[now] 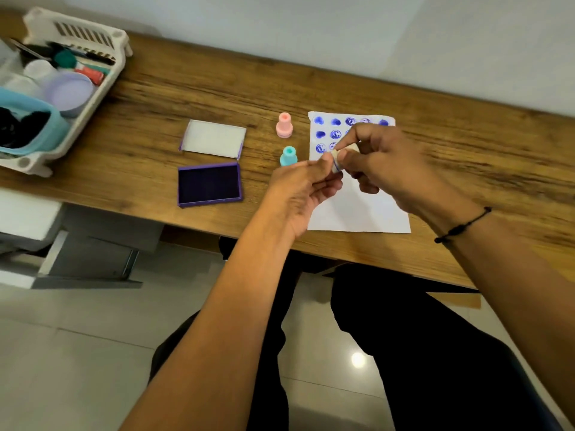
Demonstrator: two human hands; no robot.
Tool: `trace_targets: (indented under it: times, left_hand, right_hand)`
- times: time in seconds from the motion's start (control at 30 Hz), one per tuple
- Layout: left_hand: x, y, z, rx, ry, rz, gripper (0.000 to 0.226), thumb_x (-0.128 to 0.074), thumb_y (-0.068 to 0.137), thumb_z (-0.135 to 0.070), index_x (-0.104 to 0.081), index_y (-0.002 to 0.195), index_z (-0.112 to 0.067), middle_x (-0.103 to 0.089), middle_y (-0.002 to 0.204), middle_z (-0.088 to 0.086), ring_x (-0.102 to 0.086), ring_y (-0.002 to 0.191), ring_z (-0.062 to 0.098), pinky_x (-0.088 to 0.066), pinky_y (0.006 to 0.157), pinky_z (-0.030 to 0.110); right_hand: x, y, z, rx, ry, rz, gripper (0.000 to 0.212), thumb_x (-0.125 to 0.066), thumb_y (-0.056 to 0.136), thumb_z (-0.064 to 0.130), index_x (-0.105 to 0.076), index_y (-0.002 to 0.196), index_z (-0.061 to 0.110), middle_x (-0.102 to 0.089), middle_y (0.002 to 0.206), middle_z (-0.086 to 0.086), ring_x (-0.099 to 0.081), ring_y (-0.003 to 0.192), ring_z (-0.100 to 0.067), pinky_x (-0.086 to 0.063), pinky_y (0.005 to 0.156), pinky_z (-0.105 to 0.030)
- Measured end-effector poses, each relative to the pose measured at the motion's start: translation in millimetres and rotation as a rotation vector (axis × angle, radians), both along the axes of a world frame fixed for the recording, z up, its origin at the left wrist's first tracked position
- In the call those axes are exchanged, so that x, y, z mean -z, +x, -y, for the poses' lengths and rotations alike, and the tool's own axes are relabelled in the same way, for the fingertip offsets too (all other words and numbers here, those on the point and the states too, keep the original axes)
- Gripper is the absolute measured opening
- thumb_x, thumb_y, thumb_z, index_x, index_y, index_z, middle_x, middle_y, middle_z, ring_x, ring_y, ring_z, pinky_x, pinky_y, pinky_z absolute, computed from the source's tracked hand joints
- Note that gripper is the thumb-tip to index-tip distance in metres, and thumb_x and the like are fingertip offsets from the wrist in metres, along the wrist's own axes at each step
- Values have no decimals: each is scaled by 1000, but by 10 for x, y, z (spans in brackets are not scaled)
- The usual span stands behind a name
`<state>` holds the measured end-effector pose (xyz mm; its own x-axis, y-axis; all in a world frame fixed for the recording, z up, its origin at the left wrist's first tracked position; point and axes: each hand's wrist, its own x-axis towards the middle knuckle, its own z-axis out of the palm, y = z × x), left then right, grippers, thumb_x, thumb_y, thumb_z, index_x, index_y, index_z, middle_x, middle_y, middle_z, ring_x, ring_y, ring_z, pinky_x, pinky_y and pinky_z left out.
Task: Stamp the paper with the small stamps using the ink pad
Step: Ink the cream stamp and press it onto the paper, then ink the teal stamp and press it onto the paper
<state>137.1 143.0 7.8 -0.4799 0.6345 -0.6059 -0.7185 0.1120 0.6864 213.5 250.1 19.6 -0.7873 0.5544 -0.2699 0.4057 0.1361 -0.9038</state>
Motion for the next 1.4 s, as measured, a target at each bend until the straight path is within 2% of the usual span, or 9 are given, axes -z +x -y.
trace_targets:
  times: [0.17, 0.27, 0.33, 0.43, 0.63, 0.9, 1.07, 1.2, 1.4]
  left_hand:
    - [-1, -189, 387, 88, -103, -97, 14, -60, 85, -14, -64, 81, -2, -65, 69, 11, -59, 58, 14, -50, 55, 19]
    - [53, -353, 516, 126, -417, -367, 14, -60, 85, -16, -66, 81, -4, -65, 74, 10, -58, 64, 15, -50, 63, 24]
    - [94, -424, 521, 63, -516, -443, 16, -60, 85, -20, -66, 74, -9, -65, 71, 7, -58, 65, 14, -51, 67, 26]
    - [110, -460, 497, -26, -442, -447, 22, -59, 84, -19, -64, 65, -10, -62, 62, 4, -55, 57, 12, -48, 55, 20]
    - [121, -523, 463, -112, -324, -314, 20, -57, 87, -15, -63, 70, -8, -61, 63, 5, -55, 53, 12, -45, 44, 15]
    - [105, -541, 429, -165, -296, -182, 14, -58, 86, -13, -63, 76, -6, -62, 67, 6, -57, 57, 12, -50, 51, 18]
    - [46, -562, 489, -277, -105, -76, 7, -56, 87, -9, -61, 84, -5, -63, 75, 10, -61, 67, 15, -55, 62, 20]
    - [5, -571, 573, -307, -41, -92, 10, -57, 87, -10, -61, 85, -1, -63, 78, 13, -61, 69, 16, -55, 57, 16]
    - [-49, -687, 746, -318, -65, -94, 11, -58, 86, -7, -60, 76, -2, -61, 72, 11, -56, 64, 16, -51, 57, 17]
  right_hand:
    - [57, -144, 310, -99, 15, -4, 15, -59, 86, 12, -62, 74, 22, -63, 57, 11, -52, 50, -3, -40, 41, -17]
    - [203, -295, 512, -268, 450, 177, 12, -59, 85, 18, -62, 96, 12, -68, 89, -8, -62, 81, -22, -51, 69, -32]
    - [317, -361, 613, -361, 790, 283, 23, -53, 88, 23, -54, 107, 10, -65, 98, -15, -58, 81, -27, -48, 65, -36]
    - [416, -395, 657, -395, 934, 275, 24, -49, 90, 25, -50, 106, 8, -64, 95, -18, -53, 72, -27, -37, 57, -31]
    - [298, -495, 425, -189, 893, 176, 40, -53, 87, 45, -58, 100, 8, -67, 85, -15, -58, 76, -29, -44, 64, -34]
    - [287, -885, 272, -278, 818, 327, 27, -54, 88, 21, -61, 105, 2, -66, 105, -19, -60, 94, -31, -53, 82, -42]
    - [35, -874, 407, -54, 165, 15, 8, -61, 86, 17, -67, 86, 11, -65, 69, -2, -53, 50, -6, -45, 44, -19]
    - [-28, -885, 562, -72, 45, 9, 10, -61, 86, 14, -66, 88, 5, -61, 63, -5, -50, 44, -7, -41, 38, -18]
    - [28, -983, 717, -103, 61, -10, 13, -60, 87, 13, -63, 75, 18, -60, 62, -1, -51, 47, -7, -41, 42, -21]
